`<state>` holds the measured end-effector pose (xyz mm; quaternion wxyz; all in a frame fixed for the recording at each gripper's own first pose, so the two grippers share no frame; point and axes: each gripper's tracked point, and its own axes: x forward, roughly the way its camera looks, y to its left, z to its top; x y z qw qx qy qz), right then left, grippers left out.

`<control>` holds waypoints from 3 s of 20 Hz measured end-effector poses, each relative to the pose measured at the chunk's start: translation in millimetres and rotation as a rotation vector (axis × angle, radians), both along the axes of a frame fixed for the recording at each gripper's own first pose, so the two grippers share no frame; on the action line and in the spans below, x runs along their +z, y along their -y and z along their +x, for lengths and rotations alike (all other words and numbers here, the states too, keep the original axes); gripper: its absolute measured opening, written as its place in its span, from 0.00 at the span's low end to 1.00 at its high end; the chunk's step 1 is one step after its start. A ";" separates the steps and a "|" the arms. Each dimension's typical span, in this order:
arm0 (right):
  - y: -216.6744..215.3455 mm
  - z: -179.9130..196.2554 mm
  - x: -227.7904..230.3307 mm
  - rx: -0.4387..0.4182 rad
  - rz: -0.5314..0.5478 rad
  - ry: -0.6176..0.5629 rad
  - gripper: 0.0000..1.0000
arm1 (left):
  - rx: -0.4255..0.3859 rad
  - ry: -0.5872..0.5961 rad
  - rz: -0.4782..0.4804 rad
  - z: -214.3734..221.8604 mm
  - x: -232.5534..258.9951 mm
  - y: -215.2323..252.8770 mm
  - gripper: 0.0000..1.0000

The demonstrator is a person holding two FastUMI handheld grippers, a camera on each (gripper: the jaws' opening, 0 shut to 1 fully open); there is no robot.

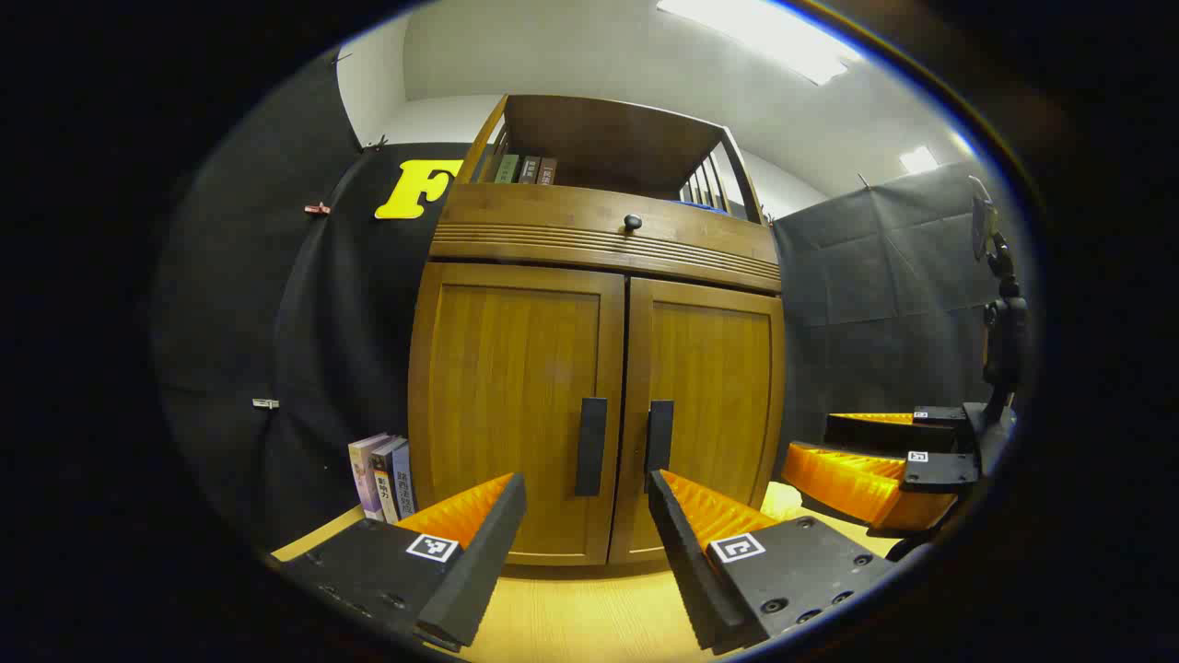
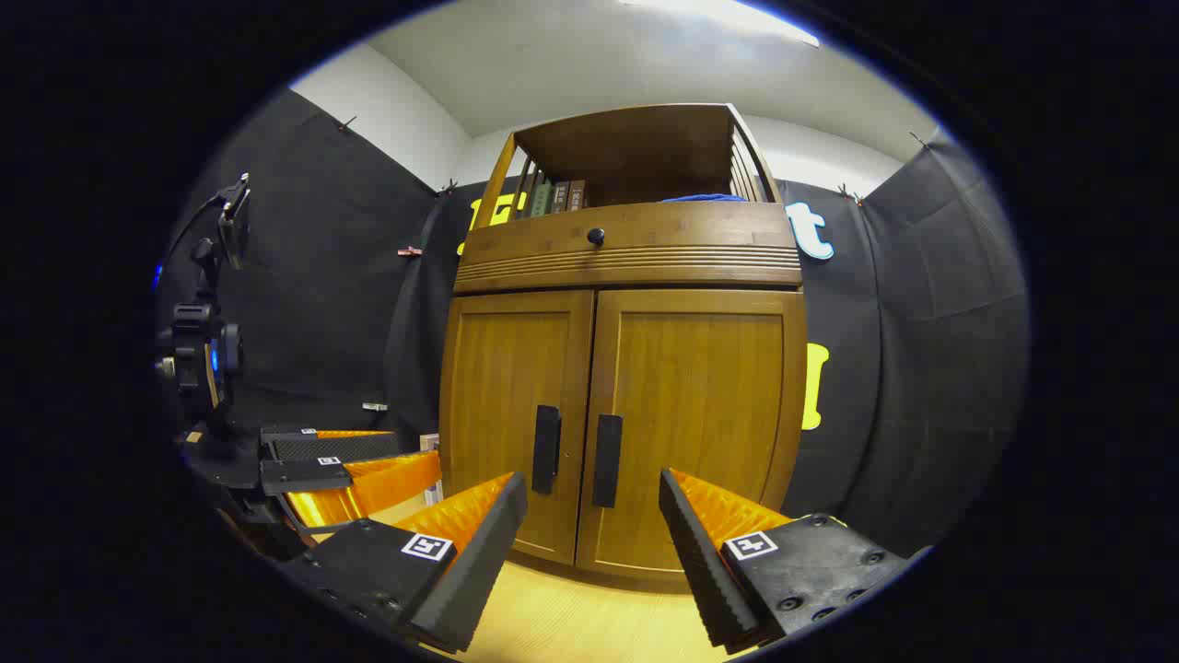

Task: Open the right door of the double-door shoe cabinet with the right hand, and open the left door with the left hand.

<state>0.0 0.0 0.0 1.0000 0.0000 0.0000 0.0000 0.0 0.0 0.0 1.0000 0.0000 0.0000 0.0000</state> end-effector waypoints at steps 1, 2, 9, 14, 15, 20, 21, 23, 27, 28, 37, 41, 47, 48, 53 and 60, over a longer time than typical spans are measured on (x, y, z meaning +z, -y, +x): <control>0.3 0.8 -0.1 -0.002 0.003 0.002 0.92 | 0.003 0.001 0.000 -0.1 2.1 -1.3 0.84; 0.2 1.5 -0.1 -0.003 0.008 0.002 0.92 | 0.006 0.000 -0.001 2.2 1.2 -5.2 0.84; -0.6 4.3 -5.6 0.004 0.016 -0.017 0.92 | 0.000 -0.012 -0.012 8.8 -4.2 -9.3 0.80; -2.7 6.4 -2.5 0.018 0.007 0.005 0.92 | -0.004 -0.002 0.004 11.1 -2.6 -7.2 0.84; -2.7 6.4 -0.6 0.022 0.010 0.013 0.92 | -0.006 0.001 0.008 12.0 -1.0 -7.4 0.84; -2.7 6.5 2.4 0.007 0.003 0.045 0.92 | -0.014 0.015 0.011 7.0 -1.5 -5.8 0.84; -3.6 6.8 2.0 0.011 0.007 0.040 0.92 | -0.014 0.014 0.010 6.7 -0.8 -6.1 0.84; -4.4 8.3 0.9 0.022 0.015 0.033 0.92 | -0.011 0.013 0.010 4.7 -1.8 -6.3 0.84; -5.4 8.7 -1.1 0.027 0.023 0.023 0.92 | -0.003 0.017 0.005 4.9 -1.4 -9.7 0.84; -6.1 9.4 -1.0 0.028 0.025 0.024 0.92 | -0.001 0.016 0.007 5.2 -1.1 -10.3 0.84; -14.0 34.3 -2.7 0.057 0.042 0.030 0.92 | 0.001 0.028 0.015 -3.1 -1.5 -11.9 0.84; -16.0 50.8 -11.6 0.063 0.047 0.030 0.92 | 0.003 0.022 0.015 -14.0 -3.9 -15.8 0.84; -13.6 87.8 -32.1 0.038 0.080 0.004 0.85 | 0.014 0.034 0.018 -25.4 -0.2 -27.3 0.84; -12.9 95.3 -35.9 0.036 0.081 0.001 0.85 | 0.013 0.034 0.016 -26.0 -0.5 -29.0 0.80; -5.8 133.2 -56.4 0.023 0.082 0.001 0.87 | 0.038 0.016 0.032 -28.1 -5.5 -42.5 0.84; 10.4 175.6 -84.3 -0.024 0.107 -0.030 0.87 | 0.057 -0.019 0.018 -27.9 -23.6 -53.5 0.80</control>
